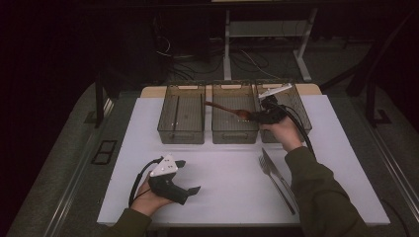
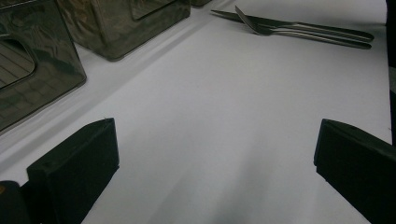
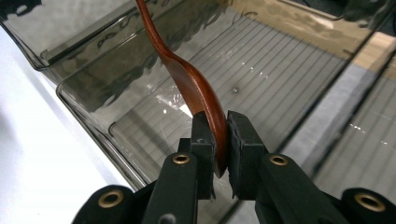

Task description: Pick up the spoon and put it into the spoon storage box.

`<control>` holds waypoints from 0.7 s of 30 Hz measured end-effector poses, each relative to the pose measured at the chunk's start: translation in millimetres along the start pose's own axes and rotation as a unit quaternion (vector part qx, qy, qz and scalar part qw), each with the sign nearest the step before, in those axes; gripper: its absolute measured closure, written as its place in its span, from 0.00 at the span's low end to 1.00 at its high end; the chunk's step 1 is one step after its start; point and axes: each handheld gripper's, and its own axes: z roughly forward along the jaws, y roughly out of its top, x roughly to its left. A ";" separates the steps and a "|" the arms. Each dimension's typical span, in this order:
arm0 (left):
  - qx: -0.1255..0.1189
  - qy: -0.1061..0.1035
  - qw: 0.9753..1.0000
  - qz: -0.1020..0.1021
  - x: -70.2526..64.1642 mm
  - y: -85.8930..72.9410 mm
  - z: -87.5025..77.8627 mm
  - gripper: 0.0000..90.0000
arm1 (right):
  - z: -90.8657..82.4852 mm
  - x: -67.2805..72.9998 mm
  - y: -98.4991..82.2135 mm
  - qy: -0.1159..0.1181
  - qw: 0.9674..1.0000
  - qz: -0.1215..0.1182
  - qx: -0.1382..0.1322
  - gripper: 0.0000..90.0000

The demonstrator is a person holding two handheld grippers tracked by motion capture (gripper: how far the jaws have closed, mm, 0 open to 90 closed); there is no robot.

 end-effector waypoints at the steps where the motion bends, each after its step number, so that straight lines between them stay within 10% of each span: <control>1: 0.002 0.000 1.000 0.002 0.2 0.1 -0.3 0.00 | 2.4 1.2 0.4 0.000 1.000 0.000 0.003 0.90; 7: 0.001 0.000 1.000 0.002 0.2 0.0 -0.7 0.00 | 10.0 3.2 0.0 0.001 1.000 -0.006 0.011 0.89; 13: 0.001 0.000 1.000 0.000 -0.3 -0.1 0.0 0.00 | 6.3 4.7 0.7 0.007 1.000 -0.013 0.002 0.61; 21: 0.001 0.000 1.000 0.001 -0.3 -0.2 -0.1 0.00 | -5.2 0.9 -0.4 0.013 1.000 -0.009 -0.019 0.51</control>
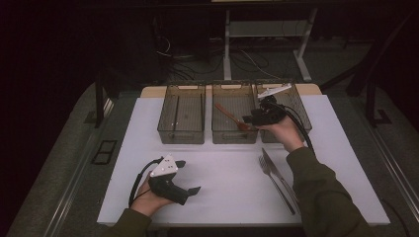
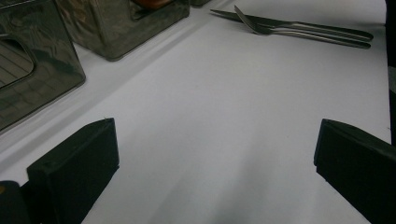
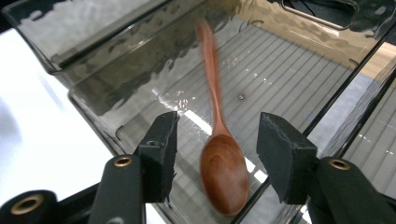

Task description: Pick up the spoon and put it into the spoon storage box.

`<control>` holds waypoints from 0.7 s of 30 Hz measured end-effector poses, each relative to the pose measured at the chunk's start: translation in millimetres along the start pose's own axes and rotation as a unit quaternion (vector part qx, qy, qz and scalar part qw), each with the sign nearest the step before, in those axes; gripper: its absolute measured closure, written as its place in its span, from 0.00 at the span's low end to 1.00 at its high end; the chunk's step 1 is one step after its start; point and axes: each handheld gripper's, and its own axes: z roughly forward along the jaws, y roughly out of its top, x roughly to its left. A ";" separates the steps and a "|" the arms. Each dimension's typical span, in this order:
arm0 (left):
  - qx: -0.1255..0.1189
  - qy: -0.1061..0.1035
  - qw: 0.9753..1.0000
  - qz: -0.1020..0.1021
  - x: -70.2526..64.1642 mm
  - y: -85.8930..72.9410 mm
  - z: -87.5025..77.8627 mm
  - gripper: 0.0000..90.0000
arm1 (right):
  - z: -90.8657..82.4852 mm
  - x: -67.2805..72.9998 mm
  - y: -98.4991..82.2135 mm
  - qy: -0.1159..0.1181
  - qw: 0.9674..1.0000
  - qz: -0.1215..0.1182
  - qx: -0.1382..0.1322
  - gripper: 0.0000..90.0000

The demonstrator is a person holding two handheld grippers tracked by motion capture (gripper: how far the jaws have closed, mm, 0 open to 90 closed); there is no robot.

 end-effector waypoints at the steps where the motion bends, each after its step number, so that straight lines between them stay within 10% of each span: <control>1: 0.000 0.000 1.000 0.000 0.0 0.0 -0.1 0.00 | -2.3 0.0 -0.5 0.002 1.000 0.001 -0.002 0.50; 21: 0.002 0.001 1.000 0.000 -0.3 -0.2 -0.1 0.00 | -51.6 -1.5 -29.2 0.028 0.999 -0.019 -0.034 0.43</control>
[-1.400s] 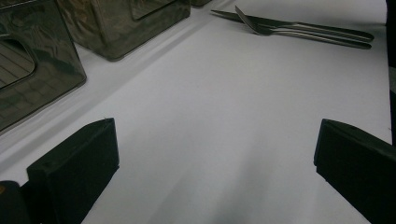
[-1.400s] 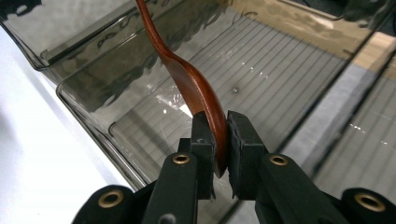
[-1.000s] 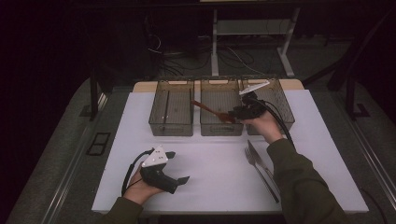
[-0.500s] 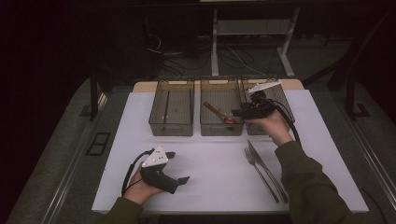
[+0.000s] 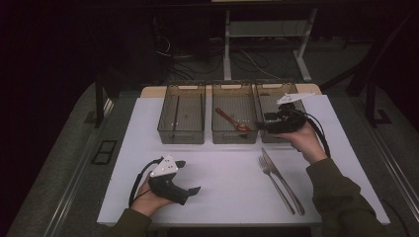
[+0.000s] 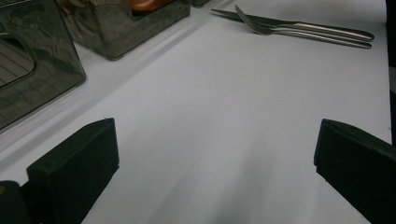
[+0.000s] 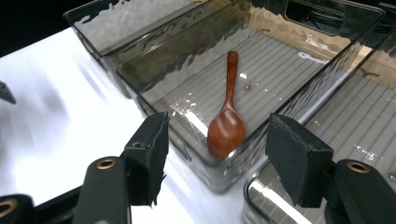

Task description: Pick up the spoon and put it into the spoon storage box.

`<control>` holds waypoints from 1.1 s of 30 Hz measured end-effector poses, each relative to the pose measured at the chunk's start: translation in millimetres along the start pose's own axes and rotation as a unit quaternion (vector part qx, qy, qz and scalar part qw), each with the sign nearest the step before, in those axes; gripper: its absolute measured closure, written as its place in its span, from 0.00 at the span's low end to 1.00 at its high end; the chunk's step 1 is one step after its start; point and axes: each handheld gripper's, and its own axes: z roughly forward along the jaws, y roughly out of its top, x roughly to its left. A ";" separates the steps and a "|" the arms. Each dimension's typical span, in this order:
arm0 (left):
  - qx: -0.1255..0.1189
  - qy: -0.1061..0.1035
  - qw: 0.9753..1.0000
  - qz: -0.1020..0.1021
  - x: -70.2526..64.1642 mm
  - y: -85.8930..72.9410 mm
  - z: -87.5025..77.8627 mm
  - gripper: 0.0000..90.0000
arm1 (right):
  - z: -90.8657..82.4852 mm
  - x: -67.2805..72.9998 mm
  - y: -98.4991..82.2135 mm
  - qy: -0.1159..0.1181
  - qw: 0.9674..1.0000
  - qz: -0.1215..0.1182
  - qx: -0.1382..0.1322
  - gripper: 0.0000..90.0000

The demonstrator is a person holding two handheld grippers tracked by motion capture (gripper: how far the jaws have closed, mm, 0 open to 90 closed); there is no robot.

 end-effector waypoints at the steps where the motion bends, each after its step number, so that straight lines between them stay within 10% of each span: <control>1: 0.000 0.000 1.000 0.000 -0.1 0.0 0.0 0.00 | -2.0 0.2 -1.8 0.000 1.000 0.001 -0.002 0.43; 33: -0.001 0.002 1.000 0.003 -1.8 0.7 -1.9 0.00 | -52.6 10.9 -89.0 0.014 1.000 0.015 0.010 0.43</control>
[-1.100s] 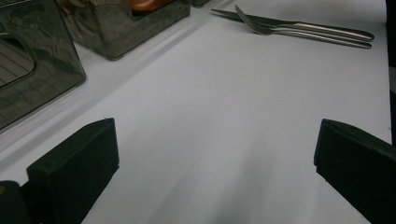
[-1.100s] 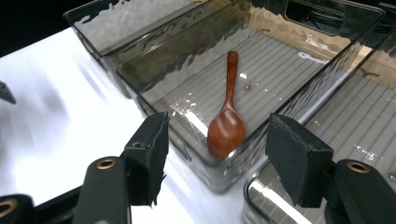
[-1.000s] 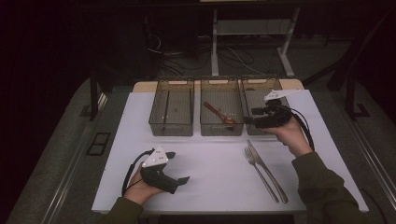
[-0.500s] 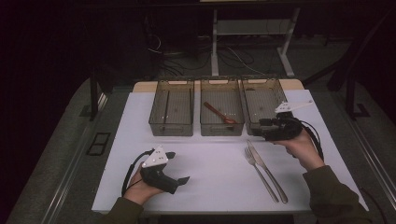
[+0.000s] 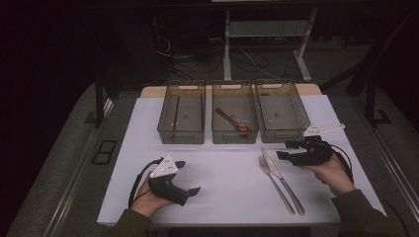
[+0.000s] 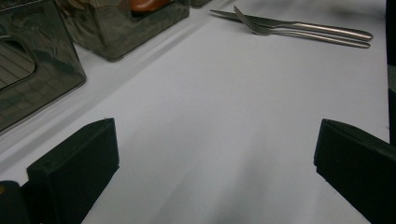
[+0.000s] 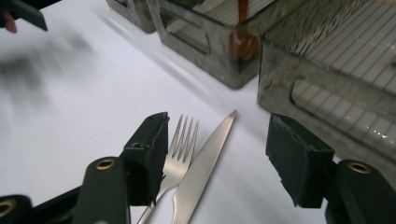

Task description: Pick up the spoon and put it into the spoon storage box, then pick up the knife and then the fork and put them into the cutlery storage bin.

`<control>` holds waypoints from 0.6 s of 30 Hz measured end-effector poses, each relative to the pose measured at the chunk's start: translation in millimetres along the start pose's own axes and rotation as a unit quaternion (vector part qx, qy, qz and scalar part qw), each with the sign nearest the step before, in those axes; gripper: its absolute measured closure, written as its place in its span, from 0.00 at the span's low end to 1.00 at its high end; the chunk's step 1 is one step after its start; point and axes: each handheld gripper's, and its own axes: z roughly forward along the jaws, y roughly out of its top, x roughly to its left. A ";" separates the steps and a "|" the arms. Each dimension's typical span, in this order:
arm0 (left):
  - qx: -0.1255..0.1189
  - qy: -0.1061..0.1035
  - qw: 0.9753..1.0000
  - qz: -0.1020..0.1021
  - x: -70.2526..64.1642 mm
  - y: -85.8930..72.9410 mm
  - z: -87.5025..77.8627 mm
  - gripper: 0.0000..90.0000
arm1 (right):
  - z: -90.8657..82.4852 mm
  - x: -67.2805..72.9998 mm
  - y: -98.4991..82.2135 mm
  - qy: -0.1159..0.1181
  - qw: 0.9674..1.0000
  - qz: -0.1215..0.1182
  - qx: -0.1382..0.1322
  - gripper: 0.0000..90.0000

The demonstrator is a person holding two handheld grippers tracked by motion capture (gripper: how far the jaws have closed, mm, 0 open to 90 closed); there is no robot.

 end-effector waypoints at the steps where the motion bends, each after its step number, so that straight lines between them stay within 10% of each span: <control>1: 0.002 0.000 1.000 0.001 0.1 0.3 -0.3 0.00 | -1.6 0.9 -2.3 0.002 1.000 0.000 -0.001 0.44; 18: 0.002 0.001 1.000 0.002 0.2 0.3 -0.2 0.00 | -18.3 20.0 -32.9 0.012 1.000 -0.003 0.024 0.76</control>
